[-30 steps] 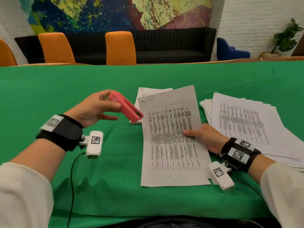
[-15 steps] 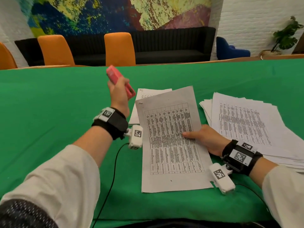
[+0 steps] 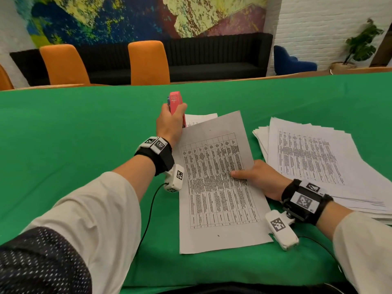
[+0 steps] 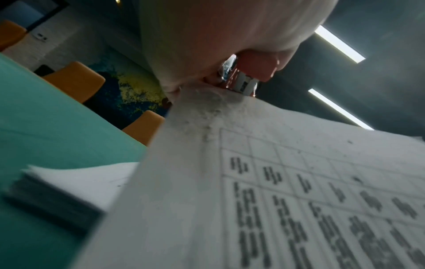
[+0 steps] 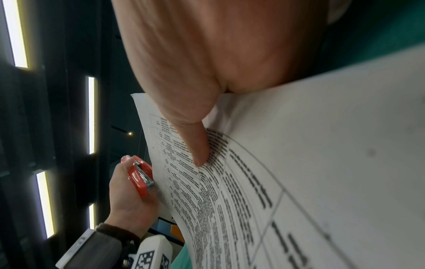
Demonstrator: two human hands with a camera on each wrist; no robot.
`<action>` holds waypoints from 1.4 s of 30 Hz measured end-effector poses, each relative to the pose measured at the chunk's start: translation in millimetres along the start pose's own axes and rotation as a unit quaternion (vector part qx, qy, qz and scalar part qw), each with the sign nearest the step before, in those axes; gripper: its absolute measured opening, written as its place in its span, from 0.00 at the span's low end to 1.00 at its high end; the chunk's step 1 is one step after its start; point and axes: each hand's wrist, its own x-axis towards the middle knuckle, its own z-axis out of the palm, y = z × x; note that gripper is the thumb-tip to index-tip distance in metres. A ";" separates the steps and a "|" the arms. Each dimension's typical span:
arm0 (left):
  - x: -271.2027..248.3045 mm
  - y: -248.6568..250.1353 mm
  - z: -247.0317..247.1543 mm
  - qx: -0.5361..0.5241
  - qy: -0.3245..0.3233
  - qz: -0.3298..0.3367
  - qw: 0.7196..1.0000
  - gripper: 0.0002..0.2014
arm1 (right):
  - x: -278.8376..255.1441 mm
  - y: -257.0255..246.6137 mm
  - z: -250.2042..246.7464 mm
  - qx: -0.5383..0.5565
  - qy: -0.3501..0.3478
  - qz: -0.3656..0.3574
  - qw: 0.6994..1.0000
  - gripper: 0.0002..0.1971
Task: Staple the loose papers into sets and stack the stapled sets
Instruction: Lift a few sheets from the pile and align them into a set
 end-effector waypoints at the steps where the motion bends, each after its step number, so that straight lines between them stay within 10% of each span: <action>1: -0.3 -4.2 -1.4 0.006 -0.001 -0.002 1.000 0.18 | -0.1 0.1 0.0 0.001 0.000 0.001 1.000 0.15; 35: -30.6 -29.1 -1.1 -0.102 0.052 -0.085 0.990 0.15 | -3.6 -3.0 -0.9 0.015 0.001 0.004 1.000 0.14; 42: -27.1 -4.6 -6.2 -0.157 -0.058 -0.133 0.977 0.16 | -2.2 -1.4 -2.7 0.021 0.004 0.008 1.000 0.15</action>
